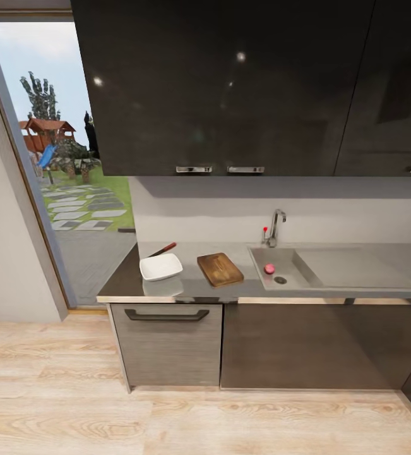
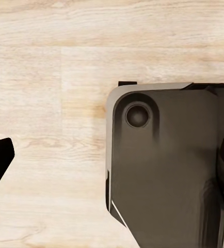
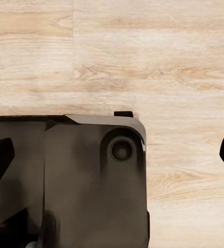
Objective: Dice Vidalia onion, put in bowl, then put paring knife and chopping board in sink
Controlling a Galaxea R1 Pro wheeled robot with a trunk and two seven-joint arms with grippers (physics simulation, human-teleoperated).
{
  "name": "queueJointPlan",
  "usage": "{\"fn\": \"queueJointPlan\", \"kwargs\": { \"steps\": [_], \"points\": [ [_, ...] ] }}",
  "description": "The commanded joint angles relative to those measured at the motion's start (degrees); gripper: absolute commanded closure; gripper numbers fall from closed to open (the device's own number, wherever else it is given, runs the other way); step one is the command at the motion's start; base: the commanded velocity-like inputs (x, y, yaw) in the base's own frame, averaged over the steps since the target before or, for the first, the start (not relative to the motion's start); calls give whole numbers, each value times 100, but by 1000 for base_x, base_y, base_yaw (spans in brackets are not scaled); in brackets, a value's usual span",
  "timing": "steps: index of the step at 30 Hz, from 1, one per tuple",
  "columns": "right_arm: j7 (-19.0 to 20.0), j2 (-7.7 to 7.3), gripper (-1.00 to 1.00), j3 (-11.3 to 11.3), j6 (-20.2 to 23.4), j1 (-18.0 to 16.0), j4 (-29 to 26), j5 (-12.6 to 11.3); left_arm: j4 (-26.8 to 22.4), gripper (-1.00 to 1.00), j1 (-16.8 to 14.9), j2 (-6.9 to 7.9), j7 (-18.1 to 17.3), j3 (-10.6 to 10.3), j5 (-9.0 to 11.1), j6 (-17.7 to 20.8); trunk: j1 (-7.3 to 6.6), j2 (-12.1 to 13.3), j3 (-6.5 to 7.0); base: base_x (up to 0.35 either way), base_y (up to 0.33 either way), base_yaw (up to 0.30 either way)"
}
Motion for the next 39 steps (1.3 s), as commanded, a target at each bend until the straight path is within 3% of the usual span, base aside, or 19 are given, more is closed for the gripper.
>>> {"fn": "queueJointPlan", "kwargs": {
  "steps": [1, 29, 32, 39],
  "points": [
    [-19, 0, -100, 5, -18, -1, 5, -2, 0, -100, 1, 0, 2, 3, 5, -14, 2, -3, -1, 0, 0, 0],
    [16, -6, -100, 20, -25, -1, -40, 12, -5, -100, 1, -8, 1, -2, 9, -19, 2, -3, -1, 38, -37, 0],
    [14, -15, -100, 8, -47, -1, -229, 20, -2, -100, 1, -4, 1, -3, 9, -27, 2, -3, -1, 40, -40, 0],
    [-35, 8, -100, 1, -52, -1, -1524, 32, -31, -100, 1, 2, 1, 7, 3, -40, 2, -3, -1, 10, -10, 0]
  ]
}}
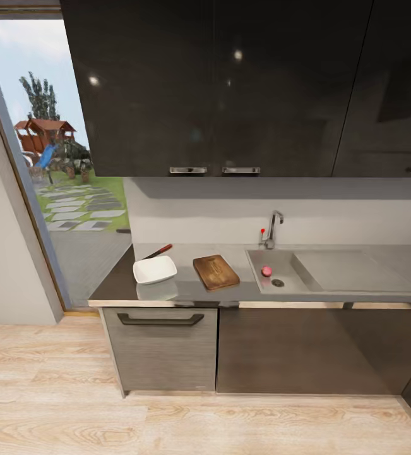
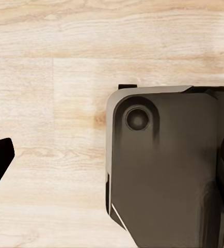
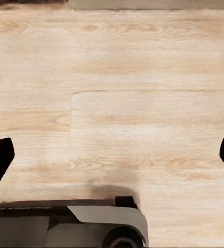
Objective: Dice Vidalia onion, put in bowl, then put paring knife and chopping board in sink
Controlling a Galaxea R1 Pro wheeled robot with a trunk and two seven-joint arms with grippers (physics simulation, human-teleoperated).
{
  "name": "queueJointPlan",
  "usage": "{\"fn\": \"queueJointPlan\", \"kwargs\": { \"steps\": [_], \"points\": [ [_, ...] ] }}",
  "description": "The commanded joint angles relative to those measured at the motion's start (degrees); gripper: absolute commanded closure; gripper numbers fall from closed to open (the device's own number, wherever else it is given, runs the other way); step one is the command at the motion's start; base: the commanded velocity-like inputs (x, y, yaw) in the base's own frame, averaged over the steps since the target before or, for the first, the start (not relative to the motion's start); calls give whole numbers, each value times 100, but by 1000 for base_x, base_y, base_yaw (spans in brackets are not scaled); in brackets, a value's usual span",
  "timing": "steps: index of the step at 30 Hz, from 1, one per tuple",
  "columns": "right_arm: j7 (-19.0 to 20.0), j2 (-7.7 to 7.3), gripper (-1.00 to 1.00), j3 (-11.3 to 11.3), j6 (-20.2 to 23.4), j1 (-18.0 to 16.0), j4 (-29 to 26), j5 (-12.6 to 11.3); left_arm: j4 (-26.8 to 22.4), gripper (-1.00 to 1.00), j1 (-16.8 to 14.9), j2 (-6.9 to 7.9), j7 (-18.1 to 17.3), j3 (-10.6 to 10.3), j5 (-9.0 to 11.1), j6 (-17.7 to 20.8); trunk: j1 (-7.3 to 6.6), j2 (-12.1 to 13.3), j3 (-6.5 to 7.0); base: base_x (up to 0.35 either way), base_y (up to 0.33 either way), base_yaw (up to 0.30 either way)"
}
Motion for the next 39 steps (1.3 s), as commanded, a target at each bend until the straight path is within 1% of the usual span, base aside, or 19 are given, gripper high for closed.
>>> {"fn": "queueJointPlan", "kwargs": {
  "steps": [1, 6, 10, 12, 13, 14, 16, 18, 19, 22, 23, 25, 26, 29, 32, 34, 35, 36, 39],
  "points": [
    [-22, 3, -100, 1, -14, 1, -119, 0, -5, -100, 1, 0, 2, 4, 4, -16, 2, -3, -2, 2, -2, 0],
    [-66, 7, -100, 4, 41, 1, -1129, 3, -64, -100, 1, -6, 1, 7, 2, -24, 2, -3, -2, 1, -1, 0],
    [-174, 7, -100, 8, 427, 1, -2066, 11, -188, -100, 1, -4, -4, 7, -1, -30, 2, -3, -2, 0, 0, 0],
    [-291, 8, -100, 8, 973, 1, -2822, 20, -294, -100, 1, -3, -5, 7, -5, -31, 2, -3, -2, 0, 0, 0],
    [-323, 8, -100, 10, 1134, 1, -3018, 22, -317, -100, 1, -2, -6, 7, -5, -32, 2, -3, -2, 0, 0, 0],
    [-421, 8, -100, 14, 1615, 1, -3573, 25, -385, -100, 1, -2, -6, 7, -6, -32, 2, -3, -2, 0, 0, 0],
    [-554, 8, -100, 16, 2192, 1, -4412, 27, -538, -100, 1, 2, -6, 7, -7, -32, 2, -3, -2, 0, 0, 0],
    [-605, 8, -100, 17, 2379, 1, -4847, 27, -650, -100, 1, 0, -6, 7, -7, -32, 2, -3, -2, 0, 0, 0],
    [-651, 8, -100, 17, 2543, 1, -5333, 28, -767, -100, 1, -1, -11, 7, -7, -37, 2, -3, -2, 0, 0, 0],
    [-815, 14, -100, 23, 2855, -25, -6001, 28, -839, -100, 1, -3, -14, 7, -13, -46, 2, -3, -2, 0, 0, 0],
    [-1003, 15, -100, 42, 3160, -203, -6371, 26, -863, -100, 1, -8, -15, 7, -15, -48, 2, -3, -2, 0, 0, 0],
    [-1125, 21, -100, 94, 3434, -452, -6535, 27, -896, -100, 1, -6, -15, 3, -15, -49, 2, -3, -2, 0, 0, 0],
    [-1202, 27, -100, 191, 3743, -771, -6622, 27, -931, -100, 1, -4, -15, 1, -15, -49, 2, -3, -2, 0, 0, 0],
    [-1295, 38, -100, 403, 4304, -1351, -6681, 28, -964, -100, 1, -2, -15, -1, -16, -50, 2, -3, -2, 0, 0, 0],
    [-1381, 42, -100, 489, 4642, -1707, -6690, 22, -972, -100, 1, 0, -15, -1, -16, -50, 2, -3, -2, 0, 0, 0],
    [-1514, 60, -100, 548, 5040, -2182, -6673, 8, -977, -100, 1, 4, -15, -1, -16, -50, 2, -3, -2, 0, 0, 0],
    [-1539, 73, -100, 556, 5127, -2299, -6664, 7, -978, -100, 1, 5, -15, 0, -16, -50, 2, -3, -2, 0, 0, 0],
    [-1588, 149, -100, 572, 5356, -2635, -6635, 4, -982, -100, 1, 2, -15, 4, -16, -50, 2, -3, -2, 0, 0, 0],
    [-1626, 386, -100, 588, 5689, -3179, -6416, 6, -987, -100, 1, -7, -17, 6, -9, -50, 2, -3, -2, 66, 0, 0]
  ]
}}
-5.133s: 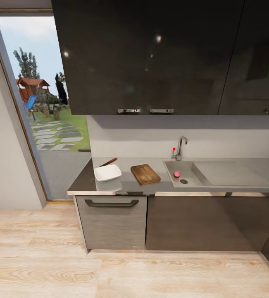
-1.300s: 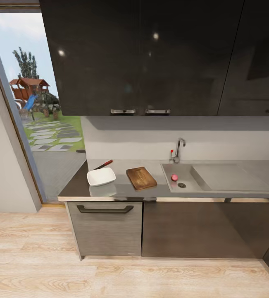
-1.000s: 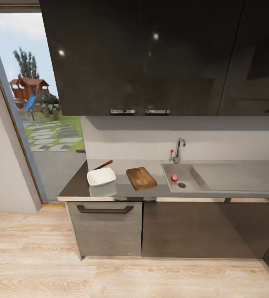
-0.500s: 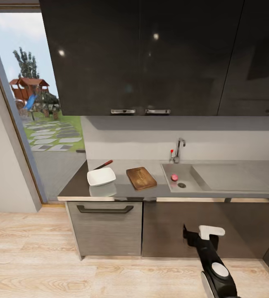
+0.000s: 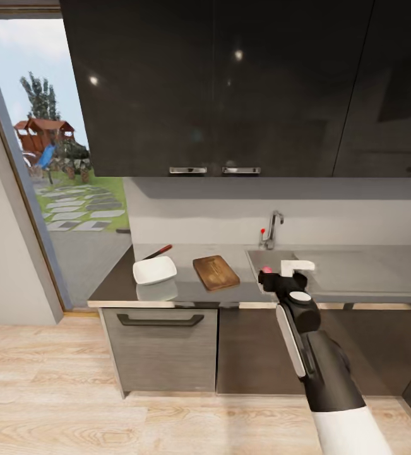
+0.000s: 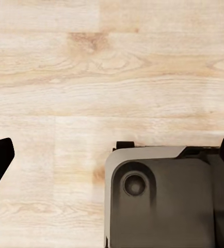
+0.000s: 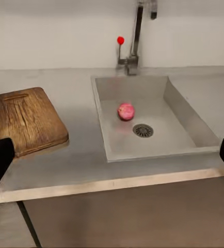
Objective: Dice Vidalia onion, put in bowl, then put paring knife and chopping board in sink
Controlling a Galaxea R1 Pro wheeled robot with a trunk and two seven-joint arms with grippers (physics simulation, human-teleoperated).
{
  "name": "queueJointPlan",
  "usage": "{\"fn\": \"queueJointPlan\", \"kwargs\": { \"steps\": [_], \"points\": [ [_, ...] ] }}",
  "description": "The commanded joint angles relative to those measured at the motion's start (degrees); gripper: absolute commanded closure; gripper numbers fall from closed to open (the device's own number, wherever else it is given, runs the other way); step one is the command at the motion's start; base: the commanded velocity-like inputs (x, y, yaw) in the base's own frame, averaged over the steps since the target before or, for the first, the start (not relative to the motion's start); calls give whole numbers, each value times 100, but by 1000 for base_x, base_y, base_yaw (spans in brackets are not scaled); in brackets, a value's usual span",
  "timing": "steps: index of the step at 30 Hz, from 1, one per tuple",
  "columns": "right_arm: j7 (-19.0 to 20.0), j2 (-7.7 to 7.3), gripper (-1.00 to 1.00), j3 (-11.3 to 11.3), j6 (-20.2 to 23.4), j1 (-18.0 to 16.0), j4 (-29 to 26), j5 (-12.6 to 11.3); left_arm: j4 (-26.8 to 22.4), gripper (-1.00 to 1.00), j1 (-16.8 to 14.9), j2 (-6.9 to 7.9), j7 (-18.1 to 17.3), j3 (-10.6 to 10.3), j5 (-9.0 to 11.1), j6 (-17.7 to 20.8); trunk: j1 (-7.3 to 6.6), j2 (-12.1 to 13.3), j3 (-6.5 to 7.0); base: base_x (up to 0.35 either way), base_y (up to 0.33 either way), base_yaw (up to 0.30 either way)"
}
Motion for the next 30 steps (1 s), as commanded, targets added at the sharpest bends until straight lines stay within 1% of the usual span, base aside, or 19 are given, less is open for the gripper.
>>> {"fn": "queueJointPlan", "kwargs": {
  "steps": [1, 4, 5, 6, 9, 10, 13, 14, 16, 21, 30],
  "points": [
    [-31, 57, -100, 8, 95, -158, 143, 2, -2, -100, 1, -1, -2, 5, 5, -14, 3, -3, -2, 188, 0, 0],
    [-7, 170, -100, 9, 171, -522, 676, -8, -1, -100, 1, -1, -2, 5, 6, -14, 3, -3, -2, 259, 0, 0],
    [0, 180, -100, 9, 173, -568, 761, -12, -1, -100, 1, 0, -1, 6, 6, -14, 3, -3, -2, 289, 0, 0],
    [27, 200, -100, 9, 172, -664, 971, -20, -2, -100, 1, 2, -2, 6, 6, -14, 3, -3, -2, 303, 0, 0],
    [143, 212, -100, 19, 158, -733, 1229, -30, -3, -100, 1, 22, 1, 6, 8, -12, 3, -3, -2, 309, 0, 0],
    [296, 195, -100, 26, 151, -750, 1298, -32, -3, -100, 1, 39, 0, 6, 11, -10, 3, -3, -2, 315, 0, 0],
    [641, 166, -100, 32, 75, -762, 1345, -21, -3, -100, 1, 52, -1, 6, 14, -6, 3, -3, -2, 316, 0, 0],
    [699, 163, -100, 33, 42, -763, 1349, -17, -3, -100, 1, 55, -1, 6, 14, -6, 3, -3, -2, 316, -5, 0],
    [863, 160, -100, 33, -119, -766, 1362, -7, -3, -100, 1, 63, 1, 6, 15, -5, 3, -3, -2, 317, -41, 0],
    [940, 167, -100, 35, -207, -767, 1372, -9, -3, -100, 1, 78, 2, 6, 15, -5, 3, -3, -2, 317, -29, 0],
    [964, 168, -100, 39, -214, -767, 1392, -31, -1, -100, 1, 89, 2, 6, 15, -5, 3, -3, -2, 317, -3, 0]
  ]
}}
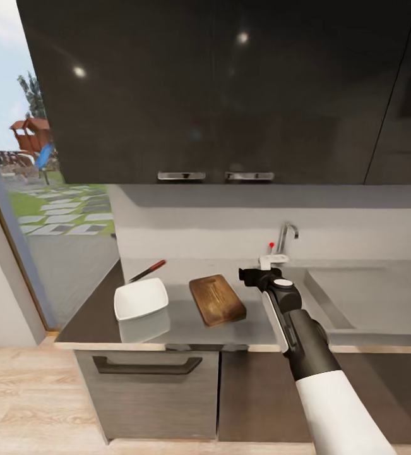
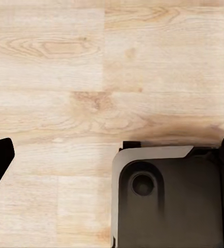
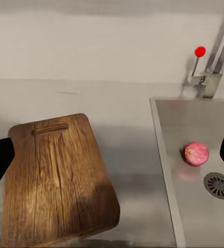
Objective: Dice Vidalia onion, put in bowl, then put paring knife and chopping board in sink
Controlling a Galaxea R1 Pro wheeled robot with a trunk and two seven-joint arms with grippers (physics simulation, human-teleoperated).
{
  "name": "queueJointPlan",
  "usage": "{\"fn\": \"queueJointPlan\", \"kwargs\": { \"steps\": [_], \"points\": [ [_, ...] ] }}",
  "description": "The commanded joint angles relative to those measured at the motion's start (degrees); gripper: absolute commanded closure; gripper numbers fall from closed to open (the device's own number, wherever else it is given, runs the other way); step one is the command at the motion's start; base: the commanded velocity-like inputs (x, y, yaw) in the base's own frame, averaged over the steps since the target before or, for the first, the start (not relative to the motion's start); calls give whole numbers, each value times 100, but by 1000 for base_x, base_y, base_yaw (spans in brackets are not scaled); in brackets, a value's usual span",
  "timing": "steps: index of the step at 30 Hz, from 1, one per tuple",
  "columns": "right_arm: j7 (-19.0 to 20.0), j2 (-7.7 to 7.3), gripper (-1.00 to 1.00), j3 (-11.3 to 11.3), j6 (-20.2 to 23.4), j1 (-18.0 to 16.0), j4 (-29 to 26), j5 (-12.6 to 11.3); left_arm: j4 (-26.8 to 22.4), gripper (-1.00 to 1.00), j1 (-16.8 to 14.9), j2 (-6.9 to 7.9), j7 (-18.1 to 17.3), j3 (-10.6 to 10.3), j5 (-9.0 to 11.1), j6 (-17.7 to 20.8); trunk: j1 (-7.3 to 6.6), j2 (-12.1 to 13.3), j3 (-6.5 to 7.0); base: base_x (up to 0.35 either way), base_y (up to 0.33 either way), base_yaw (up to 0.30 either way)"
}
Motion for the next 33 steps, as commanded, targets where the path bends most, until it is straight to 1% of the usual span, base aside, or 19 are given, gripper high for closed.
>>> {"fn": "queueJointPlan", "kwargs": {
  "steps": [1, 8, 11, 14, 22, 27, 33],
  "points": [
    [-29, -1, -100, 9, 29, 1, 0, -5, 1, -100, 1, 1, 1, 4, 5, -14, 5, -3, -1, 318, 0, 0],
    [-39, 7, -100, 9, 25, 6, 78, 13, 3, -100, 1, 27, 1, 4, 5, -14, 5, -3, -1, 318, 0, 5],
    [-41, 2, -100, 6, 22, 7, 123, 17, 6, -100, 1, 29, 1, 4, 5, -14, 5, -3, -1, 318, 0, 149],
    [-42, 0, -100, 5, 21, 7, 156, 18, 7, -100, 1, 26, 1, 4, 5, -14, 5, -3, -1, 297, -48, 243],
    [-42, 6, -100, 5, 21, 7, 167, 18, 7, -100, 1, 21, 1, 4, 5, -14, 5, -3, -1, 196, -159, 279],
    [-41, 8, -100, 5, 19, 7, 271, 23, 7, -100, 1, 21, -2, 4, 5, -21, 5, -3, -1, 50, -48, 282],
    [-34, -3, -100, 5, -5, 7, 560, 27, 11, -100, 1, 21, -3, 4, 5, -23, 5, -3, -1, 5, -5, 283]
  ]
}}
